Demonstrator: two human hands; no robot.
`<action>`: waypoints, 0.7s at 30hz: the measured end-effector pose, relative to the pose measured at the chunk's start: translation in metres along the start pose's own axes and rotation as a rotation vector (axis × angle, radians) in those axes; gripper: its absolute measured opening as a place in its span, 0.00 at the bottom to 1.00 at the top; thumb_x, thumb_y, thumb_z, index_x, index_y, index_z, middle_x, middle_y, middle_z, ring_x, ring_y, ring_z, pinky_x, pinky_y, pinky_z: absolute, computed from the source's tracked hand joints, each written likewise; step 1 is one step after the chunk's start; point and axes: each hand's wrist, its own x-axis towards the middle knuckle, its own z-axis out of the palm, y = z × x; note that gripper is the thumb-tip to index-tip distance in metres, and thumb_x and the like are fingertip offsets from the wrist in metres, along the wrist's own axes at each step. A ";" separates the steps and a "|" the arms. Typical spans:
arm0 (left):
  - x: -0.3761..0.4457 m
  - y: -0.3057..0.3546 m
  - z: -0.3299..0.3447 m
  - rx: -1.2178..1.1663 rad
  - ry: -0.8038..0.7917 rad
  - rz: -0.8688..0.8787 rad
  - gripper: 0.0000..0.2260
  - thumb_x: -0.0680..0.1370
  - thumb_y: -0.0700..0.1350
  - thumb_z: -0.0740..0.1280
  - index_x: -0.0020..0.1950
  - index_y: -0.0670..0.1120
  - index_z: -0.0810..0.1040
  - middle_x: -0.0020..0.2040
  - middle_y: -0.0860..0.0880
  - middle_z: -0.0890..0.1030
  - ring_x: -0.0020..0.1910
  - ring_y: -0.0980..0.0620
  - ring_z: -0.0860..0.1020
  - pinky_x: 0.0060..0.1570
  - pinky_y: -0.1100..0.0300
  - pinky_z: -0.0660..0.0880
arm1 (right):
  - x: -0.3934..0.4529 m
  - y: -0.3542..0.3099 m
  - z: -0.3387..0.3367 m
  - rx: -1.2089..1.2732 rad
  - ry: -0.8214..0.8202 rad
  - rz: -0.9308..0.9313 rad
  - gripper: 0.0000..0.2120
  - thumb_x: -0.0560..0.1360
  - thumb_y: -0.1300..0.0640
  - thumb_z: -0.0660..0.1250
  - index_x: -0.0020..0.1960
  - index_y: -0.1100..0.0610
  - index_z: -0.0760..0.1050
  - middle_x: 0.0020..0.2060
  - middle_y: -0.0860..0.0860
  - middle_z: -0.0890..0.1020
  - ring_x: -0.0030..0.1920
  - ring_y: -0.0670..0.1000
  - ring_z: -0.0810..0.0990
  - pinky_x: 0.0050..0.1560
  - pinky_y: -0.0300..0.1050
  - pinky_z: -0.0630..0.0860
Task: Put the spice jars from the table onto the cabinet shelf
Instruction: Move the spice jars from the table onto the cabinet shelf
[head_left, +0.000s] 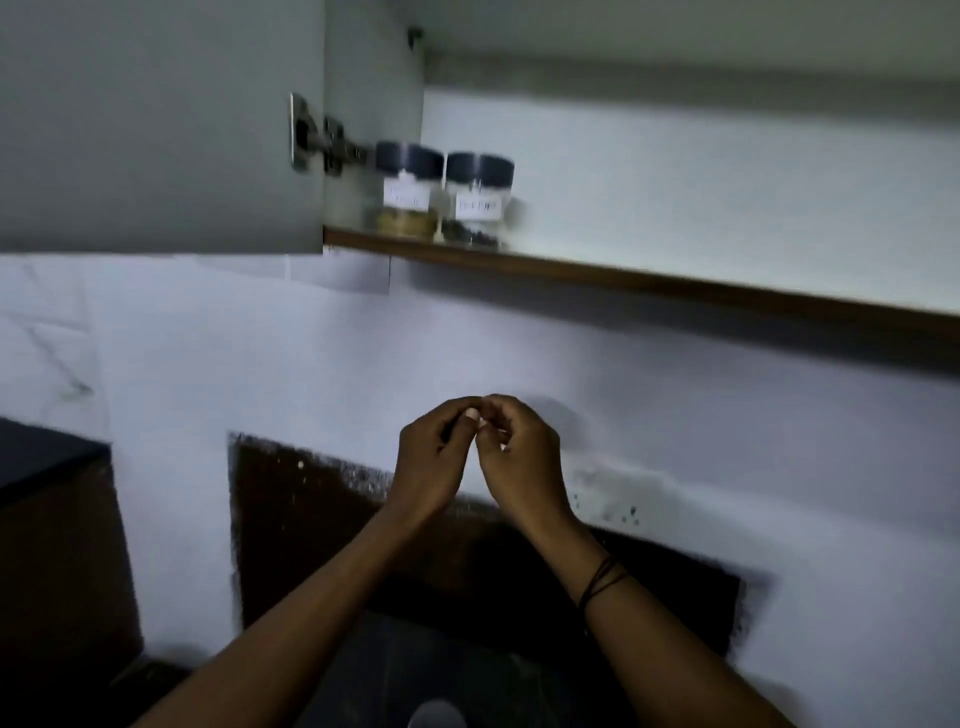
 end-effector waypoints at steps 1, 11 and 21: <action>-0.017 -0.012 0.004 -0.003 -0.044 -0.036 0.11 0.82 0.39 0.62 0.55 0.47 0.84 0.49 0.54 0.86 0.50 0.60 0.83 0.50 0.68 0.76 | -0.019 0.013 0.009 0.010 -0.025 0.059 0.11 0.77 0.59 0.64 0.58 0.53 0.78 0.52 0.47 0.83 0.51 0.44 0.81 0.53 0.38 0.77; -0.174 -0.142 0.018 0.201 -0.412 -0.392 0.11 0.81 0.40 0.61 0.53 0.48 0.84 0.45 0.53 0.85 0.44 0.60 0.82 0.45 0.62 0.77 | -0.190 0.126 0.078 -0.115 -0.258 0.557 0.16 0.80 0.56 0.60 0.66 0.52 0.74 0.62 0.51 0.77 0.60 0.48 0.77 0.59 0.41 0.74; -0.266 -0.205 0.001 0.181 -0.601 -0.810 0.11 0.84 0.47 0.56 0.51 0.56 0.78 0.45 0.55 0.81 0.43 0.59 0.80 0.40 0.69 0.72 | -0.294 0.165 0.109 -0.222 -0.613 0.707 0.36 0.73 0.46 0.68 0.75 0.43 0.52 0.71 0.55 0.60 0.68 0.57 0.67 0.62 0.48 0.71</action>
